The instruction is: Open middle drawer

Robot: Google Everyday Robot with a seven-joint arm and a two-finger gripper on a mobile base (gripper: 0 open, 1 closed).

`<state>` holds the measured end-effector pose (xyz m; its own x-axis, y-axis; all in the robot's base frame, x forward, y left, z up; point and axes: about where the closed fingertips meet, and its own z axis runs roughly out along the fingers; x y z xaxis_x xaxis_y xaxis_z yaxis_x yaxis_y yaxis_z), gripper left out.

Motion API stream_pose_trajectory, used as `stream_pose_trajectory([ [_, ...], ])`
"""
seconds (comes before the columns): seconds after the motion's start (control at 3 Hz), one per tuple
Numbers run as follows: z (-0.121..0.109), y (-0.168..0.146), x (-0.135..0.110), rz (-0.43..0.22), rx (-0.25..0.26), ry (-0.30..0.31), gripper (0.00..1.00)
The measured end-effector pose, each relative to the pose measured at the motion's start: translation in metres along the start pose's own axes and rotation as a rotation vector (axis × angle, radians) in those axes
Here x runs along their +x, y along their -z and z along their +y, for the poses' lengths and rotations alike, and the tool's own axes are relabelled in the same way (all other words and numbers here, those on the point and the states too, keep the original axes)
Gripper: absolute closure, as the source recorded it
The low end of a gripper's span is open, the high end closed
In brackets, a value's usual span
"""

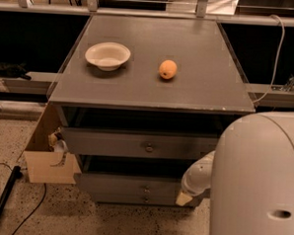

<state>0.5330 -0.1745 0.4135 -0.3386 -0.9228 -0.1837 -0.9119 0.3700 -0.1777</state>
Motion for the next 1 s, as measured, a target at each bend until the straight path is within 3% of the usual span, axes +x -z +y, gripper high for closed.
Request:
stream_pose_trajectory([
  [0.67, 0.037, 0.011, 0.034, -0.013, -0.019, 0.013, 0.74],
  [1.0, 0.035, 0.017, 0.033, -0.013, -0.019, 0.013, 0.95],
])
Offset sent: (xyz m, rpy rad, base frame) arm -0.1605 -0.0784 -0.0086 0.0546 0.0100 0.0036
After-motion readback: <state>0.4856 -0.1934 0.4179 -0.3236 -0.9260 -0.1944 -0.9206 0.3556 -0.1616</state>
